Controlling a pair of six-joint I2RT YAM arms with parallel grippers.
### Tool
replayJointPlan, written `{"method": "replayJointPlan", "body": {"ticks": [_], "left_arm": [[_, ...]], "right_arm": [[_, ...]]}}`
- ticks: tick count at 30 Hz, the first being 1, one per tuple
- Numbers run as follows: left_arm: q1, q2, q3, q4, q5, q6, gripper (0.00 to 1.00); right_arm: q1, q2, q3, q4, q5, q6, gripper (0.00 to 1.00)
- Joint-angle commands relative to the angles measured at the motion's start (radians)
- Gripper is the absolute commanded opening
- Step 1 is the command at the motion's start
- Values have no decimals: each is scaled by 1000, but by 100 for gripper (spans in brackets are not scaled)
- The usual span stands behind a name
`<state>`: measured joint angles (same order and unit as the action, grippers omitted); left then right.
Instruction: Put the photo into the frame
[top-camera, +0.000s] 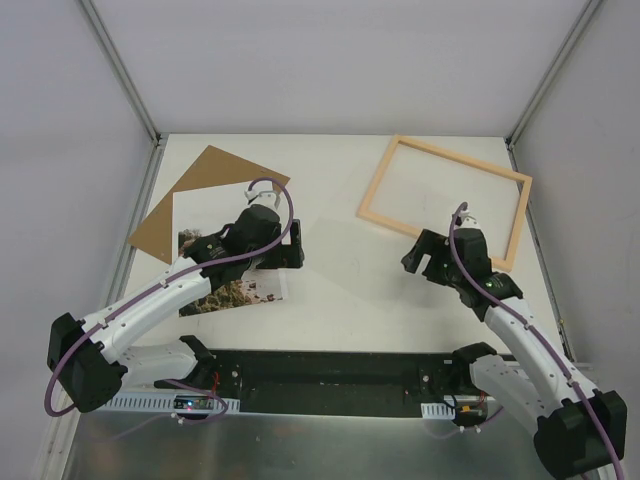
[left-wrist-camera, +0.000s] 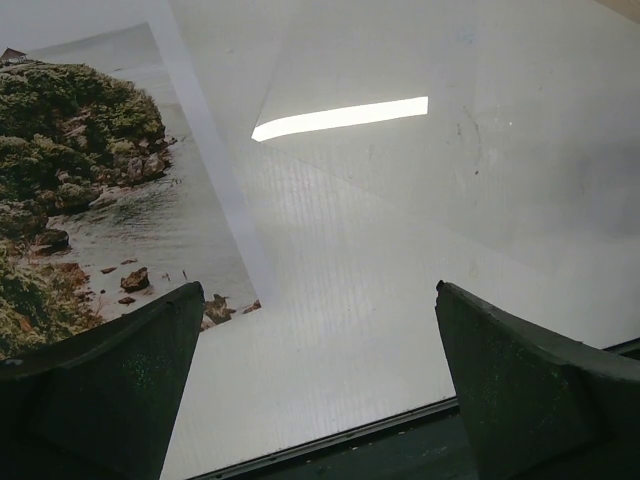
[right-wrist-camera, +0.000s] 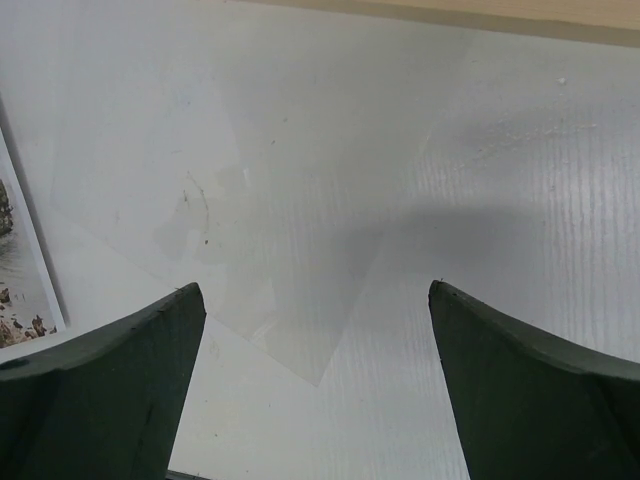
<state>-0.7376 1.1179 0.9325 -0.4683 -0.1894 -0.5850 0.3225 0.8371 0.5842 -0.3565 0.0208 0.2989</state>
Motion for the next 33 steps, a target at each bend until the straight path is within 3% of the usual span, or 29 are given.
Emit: {"method": "replayJointPlan", "body": {"ticks": [1,8,13,21,33], "left_arm": [[9,-12,15,4,31,14,99],[32,-26,3,-13,57,10,99],[50,3,11,-15,149,21,99],[53,2,20,-16,183,40,99],[61,17,57,-32,220,57,99]], "right_arm": [[-19,16,-11,71,-10,25,96],[-98,79,-35,154,-71,40,96],[-197,163,-83,329,-179,77,96],[-319,301,-173,664,-332,149,96],[-364,562,-234,1048,-387,186,98]]}}
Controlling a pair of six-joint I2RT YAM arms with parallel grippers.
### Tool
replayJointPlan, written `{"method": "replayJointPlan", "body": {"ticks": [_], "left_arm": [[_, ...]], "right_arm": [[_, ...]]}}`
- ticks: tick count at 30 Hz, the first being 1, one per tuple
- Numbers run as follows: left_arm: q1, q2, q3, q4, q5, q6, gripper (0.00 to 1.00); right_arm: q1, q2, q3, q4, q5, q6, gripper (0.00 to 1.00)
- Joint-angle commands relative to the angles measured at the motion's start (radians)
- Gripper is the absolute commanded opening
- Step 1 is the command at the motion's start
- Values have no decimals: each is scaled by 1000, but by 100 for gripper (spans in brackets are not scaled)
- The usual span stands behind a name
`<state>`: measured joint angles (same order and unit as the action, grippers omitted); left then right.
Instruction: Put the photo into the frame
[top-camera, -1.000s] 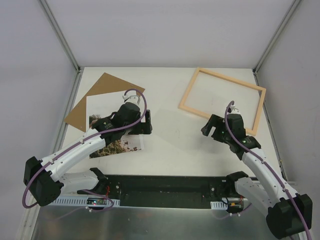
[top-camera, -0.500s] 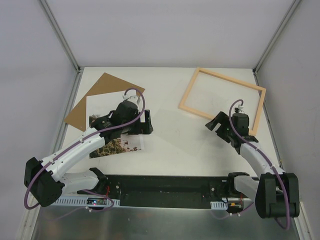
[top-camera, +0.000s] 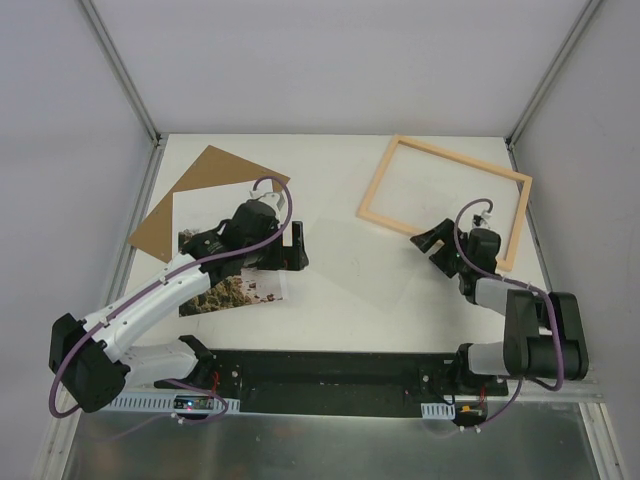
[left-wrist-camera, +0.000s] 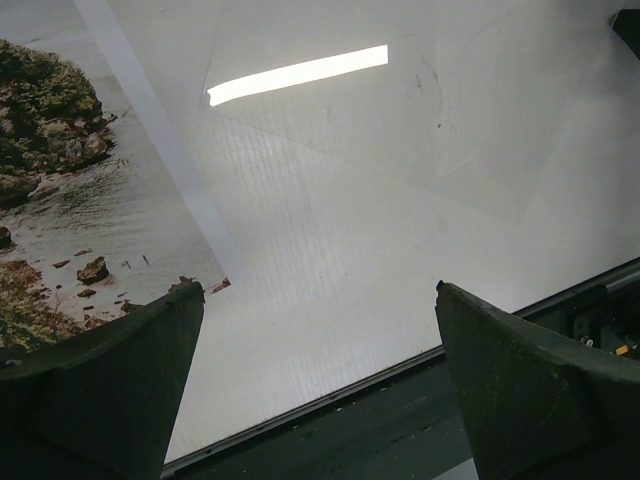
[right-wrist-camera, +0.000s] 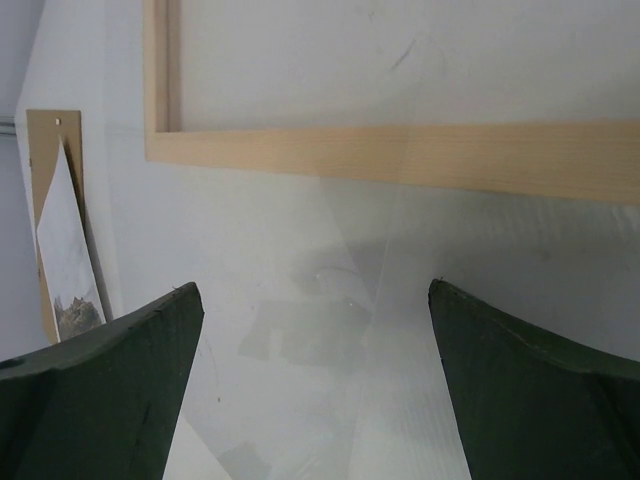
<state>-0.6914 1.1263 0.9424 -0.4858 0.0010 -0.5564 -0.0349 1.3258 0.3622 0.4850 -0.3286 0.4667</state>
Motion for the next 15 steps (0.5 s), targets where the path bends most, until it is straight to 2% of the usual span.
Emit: {"method": "replayJointPlan", "body": {"ticks": [1,6,8,15], "left_arm": [[15,9,50,-16,31,30,99],[16,15,73,-28,31,36,99],[16,16,81,-33,30,38,99],[18,18,96,-40,30,38,99]], "right_arm": [[-10,107,-12,246,-50,27,98],[-14,297,-14,499,-122,116,99],[-19,377,-11,611,-165,167,95],[-16,518,4,780,-191,283,93]]}}
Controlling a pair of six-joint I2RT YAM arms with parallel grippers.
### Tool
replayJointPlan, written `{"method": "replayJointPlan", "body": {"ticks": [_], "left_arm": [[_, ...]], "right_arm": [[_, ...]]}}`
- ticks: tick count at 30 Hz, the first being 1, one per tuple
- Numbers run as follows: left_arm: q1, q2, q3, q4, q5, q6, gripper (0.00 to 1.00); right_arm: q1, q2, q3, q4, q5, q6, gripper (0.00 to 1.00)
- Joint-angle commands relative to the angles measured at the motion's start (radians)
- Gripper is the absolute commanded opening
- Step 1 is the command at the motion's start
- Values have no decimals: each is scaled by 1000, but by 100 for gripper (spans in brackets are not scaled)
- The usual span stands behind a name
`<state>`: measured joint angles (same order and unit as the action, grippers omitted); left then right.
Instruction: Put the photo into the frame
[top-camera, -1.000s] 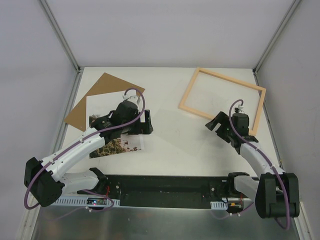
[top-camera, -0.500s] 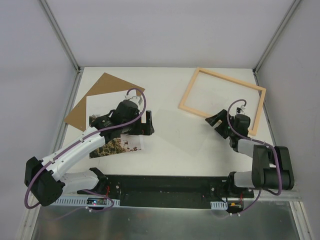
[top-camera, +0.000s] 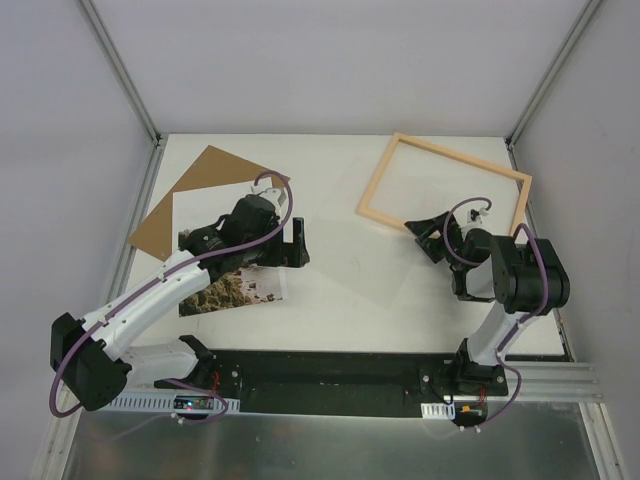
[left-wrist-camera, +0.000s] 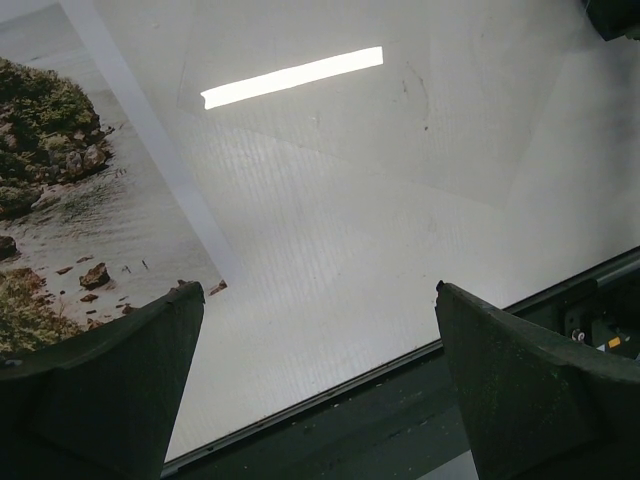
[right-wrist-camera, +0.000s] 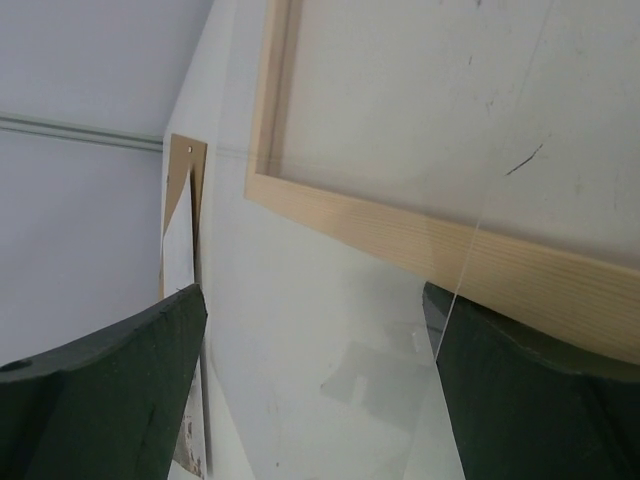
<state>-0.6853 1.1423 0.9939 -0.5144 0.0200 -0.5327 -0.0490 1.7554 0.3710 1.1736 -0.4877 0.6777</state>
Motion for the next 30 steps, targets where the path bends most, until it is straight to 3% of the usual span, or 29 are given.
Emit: {"method": "replayJointPlan", "body": {"ticks": [1,7,16,17,20,23,26,30], "left_arm": [[12,2,46,-12,11,16,99],[15,8,49,-12,0,8,99],[73,68,141,-10,61,-9,99],[87,79,164,-10,72,-7,99],[127,115,213,-10,116,2,99],[188,157,279,-6,158,13,99],[242,194,321,22,202,4,99],[314,255,345,123,322,-15,99]], "right_arm": [[-2,119,-6,145,-40,92,91],[0,210,-1,282,-61,168,73],[0,135,-10,279,-91,194,13],[0,112,-9,273,-95,201,2],[6,17,-9,223,-120,217,1],[29,-141,15,25,-130,188,1],[75,-380,113,-419,-98,44,1],[116,-626,388,-981,-40,-163,1]]}}
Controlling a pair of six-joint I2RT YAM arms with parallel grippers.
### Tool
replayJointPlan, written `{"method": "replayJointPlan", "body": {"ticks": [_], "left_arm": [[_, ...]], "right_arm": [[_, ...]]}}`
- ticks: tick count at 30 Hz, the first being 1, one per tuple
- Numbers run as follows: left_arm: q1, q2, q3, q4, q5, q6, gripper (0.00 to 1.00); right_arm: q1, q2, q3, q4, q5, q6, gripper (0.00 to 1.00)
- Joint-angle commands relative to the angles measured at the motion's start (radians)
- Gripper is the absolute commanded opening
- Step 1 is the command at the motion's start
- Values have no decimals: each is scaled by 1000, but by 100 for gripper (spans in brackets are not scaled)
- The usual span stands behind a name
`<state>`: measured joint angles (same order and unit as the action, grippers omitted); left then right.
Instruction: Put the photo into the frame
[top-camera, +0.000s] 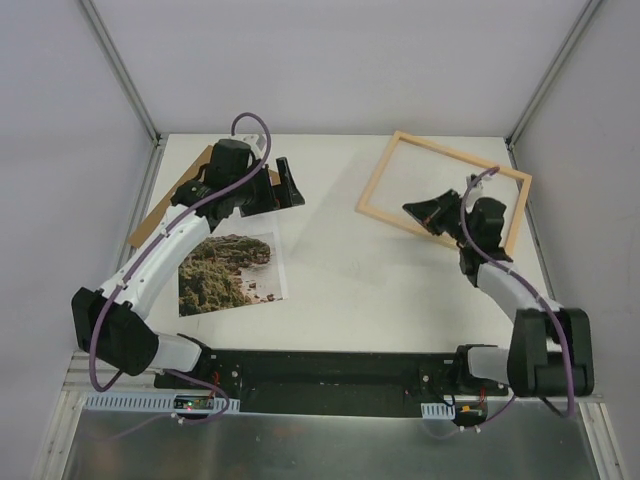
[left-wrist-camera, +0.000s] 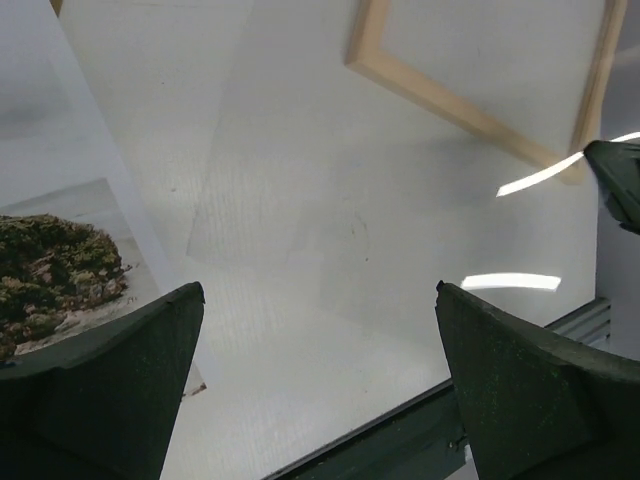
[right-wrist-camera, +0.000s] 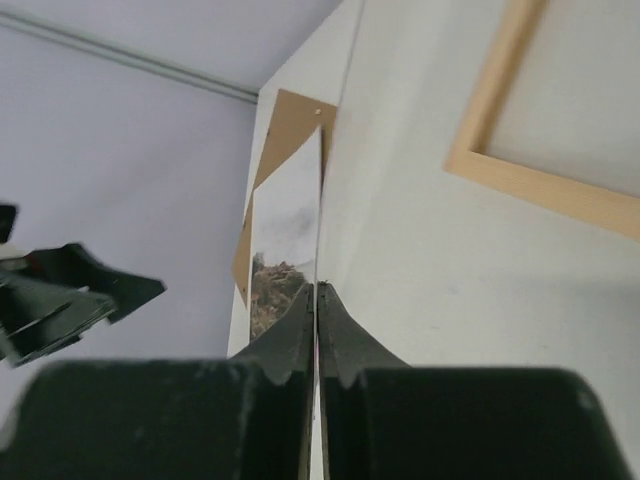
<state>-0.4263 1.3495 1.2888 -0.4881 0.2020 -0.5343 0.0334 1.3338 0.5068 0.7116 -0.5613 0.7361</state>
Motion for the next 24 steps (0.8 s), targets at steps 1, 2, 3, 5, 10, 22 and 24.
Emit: {"method": "replayJointPlan", "body": {"ticks": [1,2,3,5,10,22,24], "left_arm": [[72,68,59,115,186,-18,99],[87,91,75,131,218,-23,99],[101,112,84,155,270,-20,99],[121,144,93,210,351,-12,99],[172,236,113,380,606,-36,99],[244,313,57,913,974,-259,99],[247,336,55,982,1008,-298,99]], "right_arm": [[34,-229,316,-599,23,-236,1],[34,-252,378,-682,17,-256,1],[36,-274,447,-757,9,-277,1],[36,-291,560,-871,-9,-287,0],[42,-314,758,-1060,-64,-297,1],[42,-347,903,-1175,-141,-258,1],[43,-351,904,-1176,-149,-254,1]]}}
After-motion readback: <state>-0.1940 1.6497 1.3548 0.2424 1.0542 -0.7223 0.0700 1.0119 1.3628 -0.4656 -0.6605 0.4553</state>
